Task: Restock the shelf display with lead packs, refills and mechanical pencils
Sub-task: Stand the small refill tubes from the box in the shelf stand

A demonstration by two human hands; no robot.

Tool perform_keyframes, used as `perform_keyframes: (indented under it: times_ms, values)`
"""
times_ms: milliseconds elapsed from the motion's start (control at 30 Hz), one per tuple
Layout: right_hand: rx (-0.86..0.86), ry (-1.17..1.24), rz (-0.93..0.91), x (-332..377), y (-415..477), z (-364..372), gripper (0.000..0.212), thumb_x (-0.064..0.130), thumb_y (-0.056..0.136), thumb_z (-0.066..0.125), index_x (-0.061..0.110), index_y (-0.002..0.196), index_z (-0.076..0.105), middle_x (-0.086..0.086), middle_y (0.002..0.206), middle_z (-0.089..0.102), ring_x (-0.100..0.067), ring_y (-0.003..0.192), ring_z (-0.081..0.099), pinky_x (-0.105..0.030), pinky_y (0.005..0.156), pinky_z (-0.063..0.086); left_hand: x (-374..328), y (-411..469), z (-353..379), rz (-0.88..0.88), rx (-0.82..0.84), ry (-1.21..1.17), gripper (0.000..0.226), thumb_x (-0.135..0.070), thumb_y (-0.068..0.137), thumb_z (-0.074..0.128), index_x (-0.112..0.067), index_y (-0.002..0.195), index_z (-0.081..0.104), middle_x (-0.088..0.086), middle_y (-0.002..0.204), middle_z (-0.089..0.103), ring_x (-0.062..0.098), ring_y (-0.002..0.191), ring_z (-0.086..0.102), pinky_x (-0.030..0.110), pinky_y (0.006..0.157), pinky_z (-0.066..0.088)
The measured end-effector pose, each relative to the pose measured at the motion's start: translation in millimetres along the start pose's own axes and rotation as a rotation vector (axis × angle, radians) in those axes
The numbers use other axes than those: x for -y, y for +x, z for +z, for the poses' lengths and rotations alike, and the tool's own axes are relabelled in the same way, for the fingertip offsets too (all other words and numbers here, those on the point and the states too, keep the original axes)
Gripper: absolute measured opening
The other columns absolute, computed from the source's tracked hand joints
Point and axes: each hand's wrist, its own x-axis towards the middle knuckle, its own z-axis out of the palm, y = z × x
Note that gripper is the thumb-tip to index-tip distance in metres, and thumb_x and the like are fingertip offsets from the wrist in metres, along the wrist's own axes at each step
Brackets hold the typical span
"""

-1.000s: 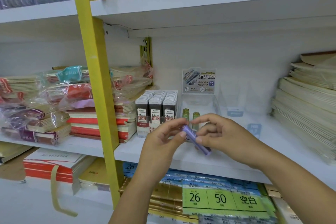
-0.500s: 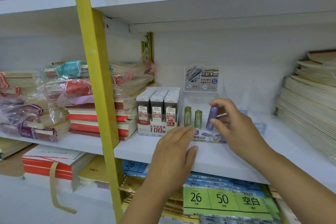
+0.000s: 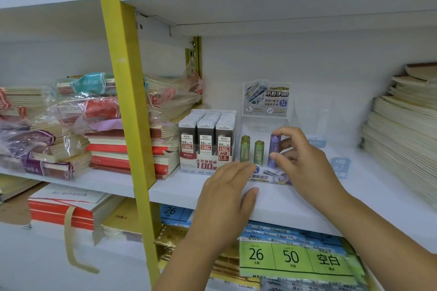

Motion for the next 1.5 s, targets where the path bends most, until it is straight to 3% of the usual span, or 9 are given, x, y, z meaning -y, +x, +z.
perform_keyframes:
  times_ms: [300,433,533,700,900,1000,1167,1333,1500]
  values:
    - [0.063,-0.027,0.043,-4.7,-10.0,-0.8,0.033,0.015,0.090,0.063,0.039,0.111,0.051,0.020,0.104,0.062,0.003,0.099,0.060,-0.023,0.089,0.049,1.7,-3.4,0.3,0.033,0.026,-0.056,0.048,-0.043,0.102,0.045,-0.039,0.149,0.037,-0.025,0.154,0.032,-0.017,0.135,0.009,0.001,0.107,-0.004]
    - [-0.130,-0.104,-0.176,16.2,-32.2,-17.4,0.035,0.010,0.095,0.057,0.022,0.128,0.055,0.012,0.117,0.055,-0.004,0.110,0.053,-0.011,0.093,0.036,-9.3,-35.3,-6.3,0.026,-0.152,-0.132,0.042,-0.035,0.099,0.054,-0.024,0.140,0.052,-0.013,0.144,0.048,0.003,0.139,0.032,0.017,0.116,0.021]
    - [-0.176,0.010,-0.314,31.9,-71.3,-23.9,0.023,0.012,0.095,0.054,0.017,0.117,0.060,0.006,0.105,0.062,-0.006,0.098,0.060,-0.014,0.089,0.044,-17.1,-83.3,0.4,0.147,-0.268,-0.036,0.029,-0.025,0.095,0.057,-0.012,0.119,0.065,0.003,0.108,0.063,0.019,0.104,0.053,0.026,0.093,0.040]
    - [0.353,0.163,0.135,1.3,-187.2,23.2,0.020,0.021,0.094,0.057,0.038,0.100,0.062,0.017,0.095,0.066,-0.004,0.086,0.064,-0.014,0.074,0.049,3.6,-198.1,32.2,-0.098,0.350,-0.134,0.037,-0.028,0.097,0.054,-0.021,0.133,0.053,0.001,0.118,0.056,0.019,0.107,0.055,0.034,0.088,0.049]
    - [0.926,0.220,0.738,-82.1,-335.7,118.8,0.029,0.013,0.095,0.057,0.036,0.112,0.055,0.000,0.116,0.063,-0.017,0.110,0.060,-0.026,0.093,0.048,32.5,-327.9,95.6,-0.773,0.906,-0.358,0.063,-0.036,0.099,0.056,-0.020,0.154,0.028,0.004,0.154,0.036,0.019,0.131,0.049,0.018,0.096,0.036]
    - [1.064,0.233,0.901,-111.5,-374.3,153.1,0.032,0.008,0.098,0.052,0.028,0.121,0.059,-0.005,0.131,0.058,-0.010,0.113,0.055,-0.010,0.085,0.045,39.7,-355.2,122.5,-0.978,0.950,-0.471,0.066,-0.038,0.098,0.058,-0.023,0.154,0.029,0.003,0.154,0.038,0.019,0.129,0.052,0.022,0.096,0.041]
    - [1.100,0.228,1.078,-142.0,-399.6,197.6,0.036,0.006,0.096,0.055,0.015,0.131,0.056,-0.010,0.130,0.060,-0.019,0.116,0.057,-0.028,0.098,0.046,55.9,-374.7,145.5,-1.130,0.921,-0.634,0.055,-0.035,0.095,0.063,-0.037,0.146,0.040,-0.004,0.147,0.048,0.012,0.121,0.058,0.028,0.098,0.049]
    - [1.077,0.223,1.157,-137.9,-416.1,233.6,0.063,0.023,0.088,0.069,0.018,0.144,0.040,0.006,0.098,0.060,-0.010,0.088,0.059,-0.018,0.068,0.044,61.2,-383.7,151.3,-1.232,0.905,-0.783,0.051,-0.028,0.096,0.064,-0.048,0.139,0.043,-0.011,0.139,0.056,-0.003,0.110,0.063,0.021,0.085,0.052]
    - [0.945,0.216,1.169,-137.6,-431.7,251.5,0.055,0.024,0.085,0.071,0.020,0.136,0.050,0.004,0.079,0.058,-0.011,0.074,0.057,-0.023,0.064,0.042,64.1,-383.3,155.5,-1.225,0.923,-0.838,0.052,-0.020,0.099,0.060,-0.045,0.142,0.045,-0.010,0.139,0.057,-0.001,0.118,0.059,0.018,0.085,0.048]
